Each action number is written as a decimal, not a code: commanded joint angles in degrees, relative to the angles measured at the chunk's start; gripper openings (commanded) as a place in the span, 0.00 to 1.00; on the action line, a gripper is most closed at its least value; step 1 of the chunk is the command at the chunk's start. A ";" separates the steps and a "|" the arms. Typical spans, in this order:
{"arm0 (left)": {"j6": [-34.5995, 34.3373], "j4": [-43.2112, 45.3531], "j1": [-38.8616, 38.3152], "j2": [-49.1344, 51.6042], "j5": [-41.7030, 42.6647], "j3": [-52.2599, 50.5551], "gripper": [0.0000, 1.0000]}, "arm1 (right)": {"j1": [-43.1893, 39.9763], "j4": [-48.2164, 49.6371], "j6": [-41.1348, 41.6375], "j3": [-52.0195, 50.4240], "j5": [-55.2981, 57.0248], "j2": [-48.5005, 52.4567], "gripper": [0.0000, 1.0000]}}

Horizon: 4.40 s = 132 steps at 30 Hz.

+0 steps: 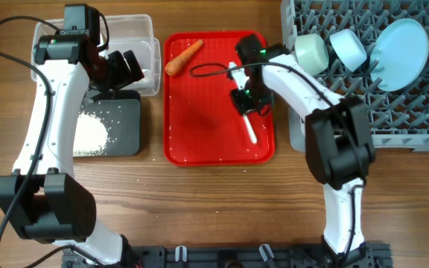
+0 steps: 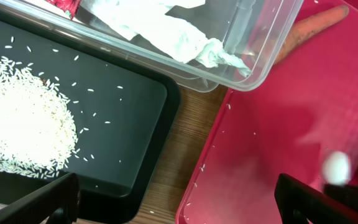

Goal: Sort waste into correct bins and load items into the dishwasher rack
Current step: 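Lift the white spoon and carry it into the rack, then release the spoon in the rack and hold the right gripper there, then reach the left gripper to the carrot on the red tray and grasp it, then carry the carrot left and drop it onto the black tray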

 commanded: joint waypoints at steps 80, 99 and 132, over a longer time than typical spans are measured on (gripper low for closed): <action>38.71 25.53 -15.69 36.98 -4.07 18.95 0.86 | -29.05 -4.87 1.49 -4.33 -6.99 -27.78 1.00; 26.84 12.83 -20.92 36.37 3.13 19.93 0.21 | -29.05 -4.87 1.44 -4.33 -6.97 -27.78 1.00; -10.64 11.19 18.84 6.75 3.80 -25.68 0.39 | -29.05 -2.01 1.09 -4.33 -6.82 -27.80 1.00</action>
